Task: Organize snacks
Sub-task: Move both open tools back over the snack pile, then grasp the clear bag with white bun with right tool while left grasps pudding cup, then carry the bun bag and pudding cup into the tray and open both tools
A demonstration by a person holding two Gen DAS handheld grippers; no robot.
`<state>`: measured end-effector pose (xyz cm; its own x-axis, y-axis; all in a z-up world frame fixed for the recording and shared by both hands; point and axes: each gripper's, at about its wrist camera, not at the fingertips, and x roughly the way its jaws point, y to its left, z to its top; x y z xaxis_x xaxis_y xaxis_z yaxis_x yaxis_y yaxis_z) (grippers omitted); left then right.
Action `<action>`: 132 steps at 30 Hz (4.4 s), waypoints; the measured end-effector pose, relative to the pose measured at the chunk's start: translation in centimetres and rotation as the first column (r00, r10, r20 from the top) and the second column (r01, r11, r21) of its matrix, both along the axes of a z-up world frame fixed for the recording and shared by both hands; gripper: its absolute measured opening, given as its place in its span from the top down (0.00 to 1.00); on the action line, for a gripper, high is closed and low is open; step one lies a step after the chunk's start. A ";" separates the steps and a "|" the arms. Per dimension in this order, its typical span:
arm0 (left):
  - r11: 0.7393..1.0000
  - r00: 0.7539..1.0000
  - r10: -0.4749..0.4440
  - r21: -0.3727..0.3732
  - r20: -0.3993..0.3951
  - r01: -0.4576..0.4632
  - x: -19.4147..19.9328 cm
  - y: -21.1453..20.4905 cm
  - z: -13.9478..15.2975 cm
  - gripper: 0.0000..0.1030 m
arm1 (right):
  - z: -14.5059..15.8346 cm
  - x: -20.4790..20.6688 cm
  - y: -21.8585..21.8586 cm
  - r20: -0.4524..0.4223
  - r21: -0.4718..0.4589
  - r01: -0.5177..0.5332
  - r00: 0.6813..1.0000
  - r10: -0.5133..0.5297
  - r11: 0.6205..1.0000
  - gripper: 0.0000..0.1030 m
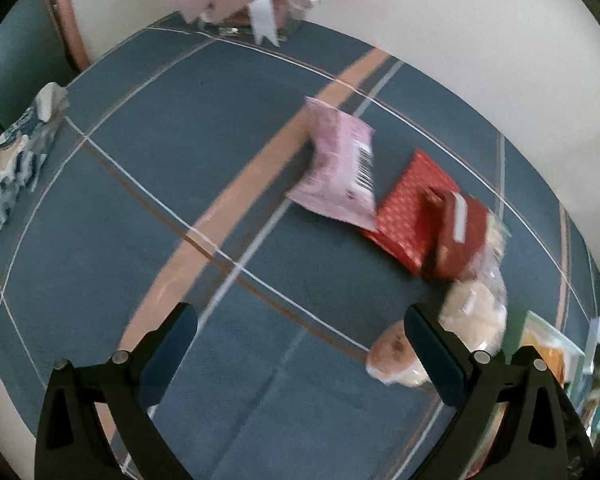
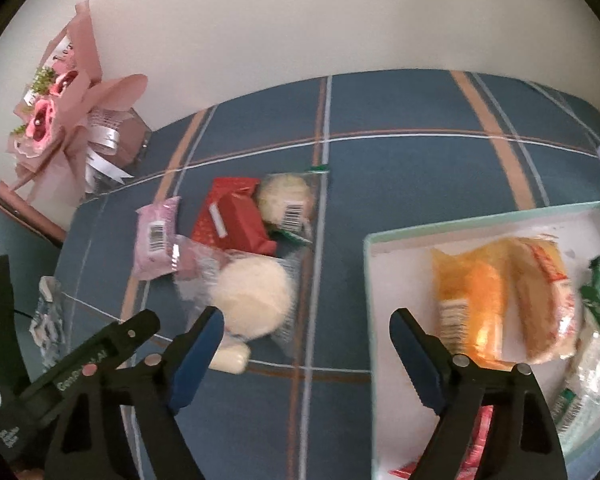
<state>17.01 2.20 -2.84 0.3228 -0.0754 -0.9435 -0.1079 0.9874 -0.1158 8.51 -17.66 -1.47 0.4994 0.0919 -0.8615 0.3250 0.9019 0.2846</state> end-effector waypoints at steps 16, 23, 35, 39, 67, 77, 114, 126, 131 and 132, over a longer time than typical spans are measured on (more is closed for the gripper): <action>0.997 0.996 0.080 -0.004 -0.047 -0.081 1.9 1.8 -2.1 0.00 | -3.5 3.9 2.5 0.004 0.114 -0.065 0.998 0.065 0.991 0.26; 0.997 0.997 0.074 -0.001 -0.039 -0.074 1.5 1.5 -1.7 0.00 | -3.5 3.8 2.5 0.016 0.133 -0.066 0.998 0.065 0.989 0.32; 0.999 1.000 0.008 -0.031 -0.008 -0.009 0.8 -0.2 0.3 0.00 | -1.4 2.0 1.2 0.008 0.124 -0.030 1.000 0.029 0.992 0.34; 0.999 1.000 -0.019 -0.035 0.018 0.020 0.6 -0.9 1.6 0.00 | -0.3 1.1 0.7 -0.010 0.090 -0.008 1.000 0.009 0.996 0.34; 0.928 0.933 -0.355 0.101 -0.059 0.360 -1.7 -9.5 -2.2 0.31 | 1.5 -5.8 -4.1 -0.070 0.045 0.112 0.992 -0.109 0.993 0.34; 0.915 0.923 -0.377 0.127 -0.075 0.384 -2.4 -10.0 -3.0 0.58 | 1.1 -6.7 -4.5 -0.080 0.056 0.124 0.990 -0.119 0.991 0.35; 0.946 0.946 -0.323 0.021 -0.015 0.323 -3.7 -10.7 0.0 0.61 | -1.8 -5.3 -5.5 -0.055 0.204 0.112 0.993 -0.103 0.973 0.44; 0.933 0.933 -0.359 -0.002 0.037 0.359 -4.7 -13.2 2.4 0.61 | 1.4 -6.9 -7.8 0.037 0.233 0.126 0.990 -0.138 0.964 0.49; 0.909 0.906 -0.417 0.010 0.074 0.417 -5.9 -15.6 3.7 0.61 | 3.7 -8.6 -10.3 0.076 0.218 0.179 0.977 -0.200 0.959 0.48; 0.903 0.900 -0.428 0.011 0.078 0.429 -6.1 -16.1 3.8 0.61 | 4.1 -9.1 -11.1 0.077 0.207 0.200 0.973 -0.219 0.958 0.48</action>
